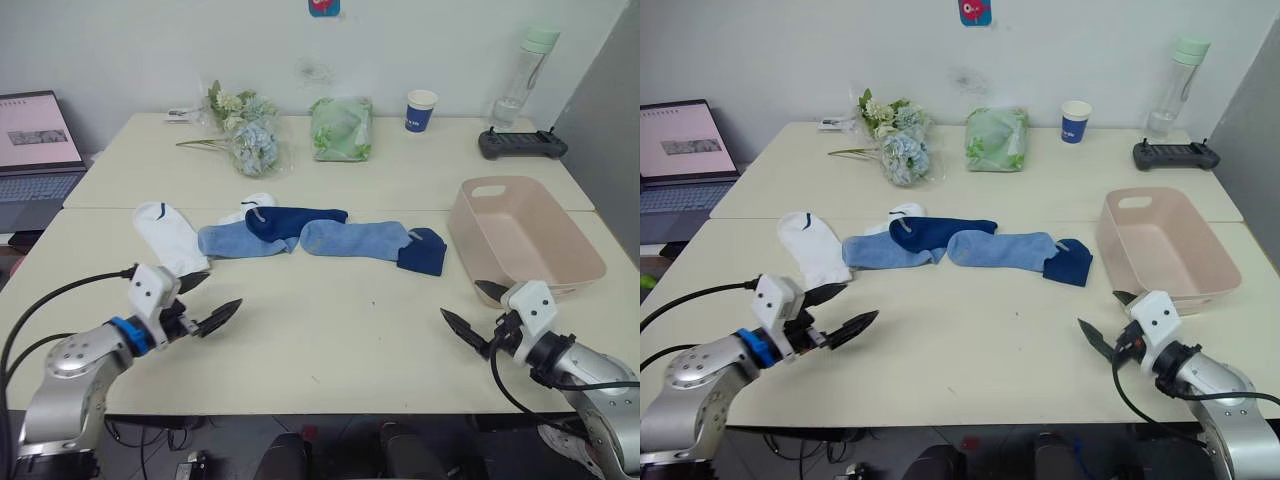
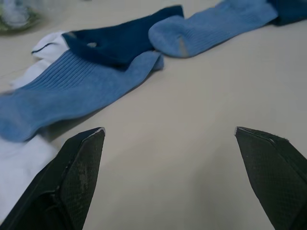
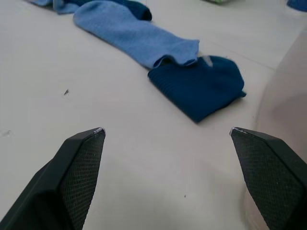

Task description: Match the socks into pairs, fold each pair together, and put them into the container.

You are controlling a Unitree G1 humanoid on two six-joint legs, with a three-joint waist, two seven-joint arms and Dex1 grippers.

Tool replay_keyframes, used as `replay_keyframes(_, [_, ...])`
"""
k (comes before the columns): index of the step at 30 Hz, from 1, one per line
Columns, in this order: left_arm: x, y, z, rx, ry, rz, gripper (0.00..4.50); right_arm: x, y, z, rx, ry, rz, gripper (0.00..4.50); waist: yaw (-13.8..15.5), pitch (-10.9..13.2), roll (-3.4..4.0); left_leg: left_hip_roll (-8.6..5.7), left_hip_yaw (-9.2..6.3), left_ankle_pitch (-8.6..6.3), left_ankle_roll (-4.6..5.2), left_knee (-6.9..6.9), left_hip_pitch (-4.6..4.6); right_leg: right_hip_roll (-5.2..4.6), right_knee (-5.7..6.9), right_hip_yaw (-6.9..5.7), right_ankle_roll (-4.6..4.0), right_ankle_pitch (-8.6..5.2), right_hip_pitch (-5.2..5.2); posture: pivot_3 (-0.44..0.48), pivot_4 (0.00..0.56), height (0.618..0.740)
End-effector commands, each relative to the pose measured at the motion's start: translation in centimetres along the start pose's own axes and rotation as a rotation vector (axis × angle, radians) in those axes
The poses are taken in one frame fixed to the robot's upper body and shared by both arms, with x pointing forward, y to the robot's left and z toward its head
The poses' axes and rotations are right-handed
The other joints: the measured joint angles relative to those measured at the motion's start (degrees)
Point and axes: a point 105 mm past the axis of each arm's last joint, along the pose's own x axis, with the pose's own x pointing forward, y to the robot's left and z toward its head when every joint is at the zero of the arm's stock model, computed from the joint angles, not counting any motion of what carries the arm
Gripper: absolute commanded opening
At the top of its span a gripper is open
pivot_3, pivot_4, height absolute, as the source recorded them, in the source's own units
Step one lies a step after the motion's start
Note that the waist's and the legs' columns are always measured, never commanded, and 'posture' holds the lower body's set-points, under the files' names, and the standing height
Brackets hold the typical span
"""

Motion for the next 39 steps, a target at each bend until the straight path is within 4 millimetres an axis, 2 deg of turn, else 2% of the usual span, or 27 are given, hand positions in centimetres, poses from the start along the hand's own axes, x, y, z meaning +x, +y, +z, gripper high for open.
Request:
replay_keyframes(1, [1.7,-1.1,2.6,-0.025,-0.087,-0.019,4.5,0.3,0.3,1.7,-0.021,-0.056,-0.009,4.47,0.0,0.0,-0.01,0.0,-0.01,0.0,0.0,0.0,0.0,0.0,0.0,-0.01,0.0,0.0,0.0,0.0,0.15,0.74])
replay_keyframes(8, [4.5,-2.3,4.6,-0.124,-0.158,-0.018,4.5,0.8,1.1,3.2,-0.02,-0.093,-0.003,4.47,-0.02,0.0,0.0,-0.01,0.01,0.0,-0.01,0.01,0.0,0.01,0.01,0.01,0.01,0.0,-0.01,0.0,0.15,0.74])
replay_keyframes(12, [5.7,-3.6,4.5,-0.125,-0.137,-0.042,4.5,1.1,1.5,4.5,-0.021,-0.121,0.011,4.47,-0.05,0.0,0.0,-0.02,0.01,0.01,-0.01,0.01,0.01,0.04,0.02,0.02,0.01,0.0,-0.01,0.0,0.15,0.74])
replay_keyframes(17, [6.1,-3.9,4.5,-0.11,-0.142,-0.03,4.5,1.4,1.6,5.1,-0.024,-0.123,0.015,4.47,0.01,0.0,-0.01,-0.01,-0.01,0.01,-0.02,0.01,-0.01,0.05,0.0,0.02,0.01,0.0,-0.01,0.0,0.15,0.74])
replay_keyframes(21, [6.0,-4.4,3.9,-0.038,-0.114,-0.059,4.5,1.6,1.8,5.7,-0.043,-0.129,0.031,4.47,0.0,0.0,-0.01,-0.02,-0.01,0.01,-0.02,0.01,-0.01,0.05,0.01,0.02,0.01,0.0,-0.01,0.0,0.15,0.74])
replay_keyframes(26, [7.0,-4.4,4.6,0.028,-0.112,-0.073,4.5,1.4,2.2,6.0,-0.044,-0.12,0.065,4.47,0.04,0.0,-0.01,-0.03,-0.01,0.01,-0.02,0.02,-0.03,0.07,0.0,0.01,0.01,0.0,-0.02,0.0,0.15,0.74])
replay_keyframes(35, [11.3,-4.7,3.8,0.307,-0.015,-0.151,4.5,0.4,3.5,5.5,-0.038,-0.08,0.111,4.47,0.18,0.01,-0.03,-0.08,0.01,0.01,-0.02,0.02,-0.05,0.18,-0.01,0.01,0.01,0.0,-0.01,0.0,0.15,0.74])
replay_keyframes(39, [12.8,-4.5,3.2,0.339,0.023,-0.178,4.5,0.3,3.8,5.4,-0.041,-0.074,0.113,4.47,0.07,0.02,-0.03,-0.09,0.01,0.02,-0.01,0.04,-0.06,0.2,-0.01,0.01,0.01,0.0,-0.02,0.0,0.15,0.74])
